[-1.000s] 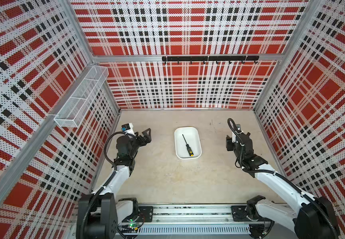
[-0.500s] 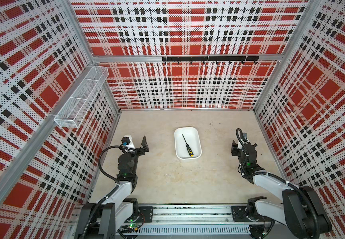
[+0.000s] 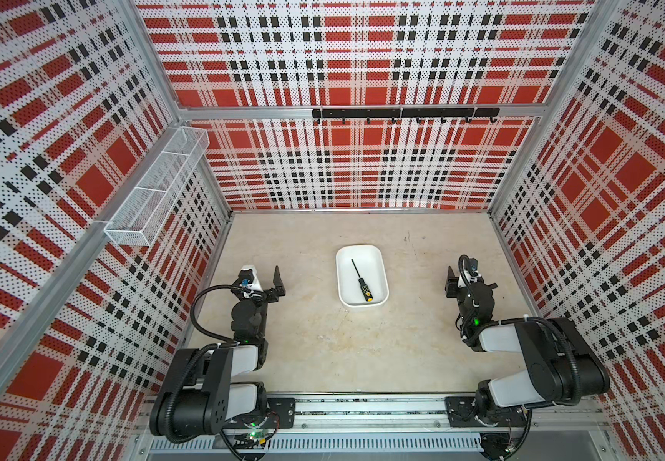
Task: Put the screwdriver in the bin
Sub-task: Reset both arms
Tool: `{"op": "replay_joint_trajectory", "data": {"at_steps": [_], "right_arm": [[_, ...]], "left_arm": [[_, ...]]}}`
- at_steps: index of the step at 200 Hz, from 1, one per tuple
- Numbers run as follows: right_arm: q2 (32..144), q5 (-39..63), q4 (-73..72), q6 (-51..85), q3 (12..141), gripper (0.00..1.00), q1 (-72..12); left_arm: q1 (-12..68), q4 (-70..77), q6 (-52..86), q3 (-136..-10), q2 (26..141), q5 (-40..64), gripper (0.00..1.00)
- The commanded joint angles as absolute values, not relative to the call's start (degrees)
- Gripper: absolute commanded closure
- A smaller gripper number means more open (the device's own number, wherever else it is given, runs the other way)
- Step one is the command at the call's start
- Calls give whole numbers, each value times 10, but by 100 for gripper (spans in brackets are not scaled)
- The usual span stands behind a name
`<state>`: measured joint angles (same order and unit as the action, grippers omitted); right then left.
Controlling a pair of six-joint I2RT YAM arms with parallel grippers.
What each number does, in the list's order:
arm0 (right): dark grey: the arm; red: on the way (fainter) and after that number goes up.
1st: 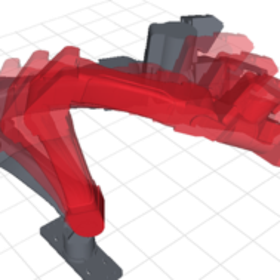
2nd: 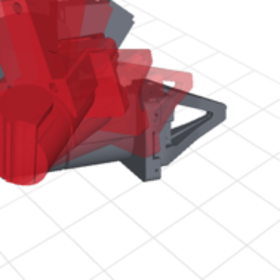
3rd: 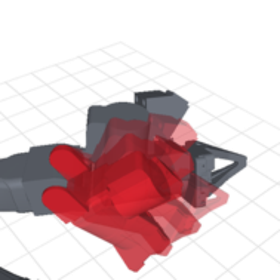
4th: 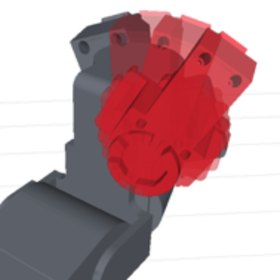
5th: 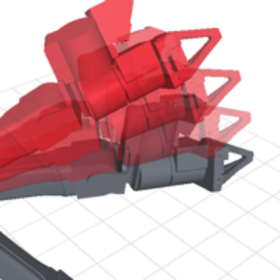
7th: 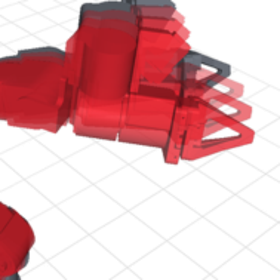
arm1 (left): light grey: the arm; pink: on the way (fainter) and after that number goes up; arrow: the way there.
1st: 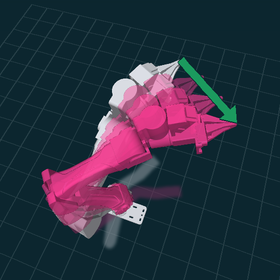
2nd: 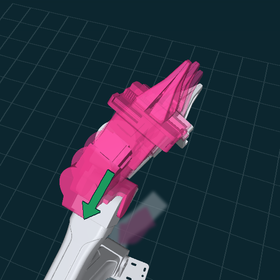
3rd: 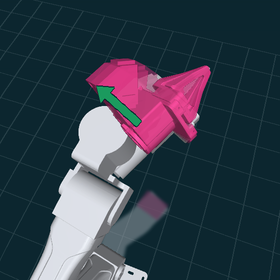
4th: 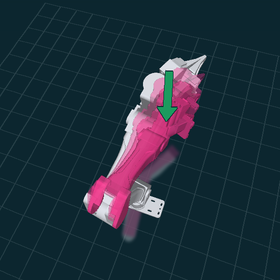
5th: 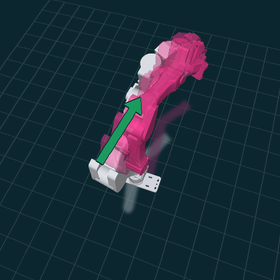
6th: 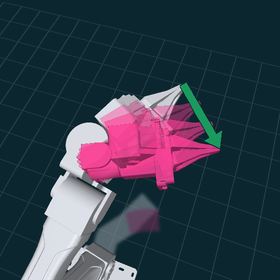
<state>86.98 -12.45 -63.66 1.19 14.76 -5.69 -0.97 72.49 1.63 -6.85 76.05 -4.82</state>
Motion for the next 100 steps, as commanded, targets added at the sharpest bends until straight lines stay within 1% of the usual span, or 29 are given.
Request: {"op": "replay_joint_trajectory", "data": {"at_steps": [1,13,27,58,72,85,92,100], "right_arm": [[911,-107,-768,13,124,41,-45],[896,-103,-737,20,123,41,-42],[905,-94,-746,21,129,40,-36],[902,-77,-711,15,142,38,-35],[902,-72,-699,14,150,36,-35],[900,-68,-687,15,155,33,-33],[901,-66,-684,16,157,31,-33],[901,-65,-680,16,158,26,-32]], "left_arm": [[-17,814,12,-58,791,-41,2],[-18,841,13,-56,815,-42,2],[-17,868,14,-57,845,-38,2],[-15,929,13,-61,913,-40,2],[-16,877,13,-75,897,-52,2],[-16,855,13,-97,906,-42,2],[-17,815,12,-115,901,-40,2],[-17,789,11,-121,899,-43,2]]}}
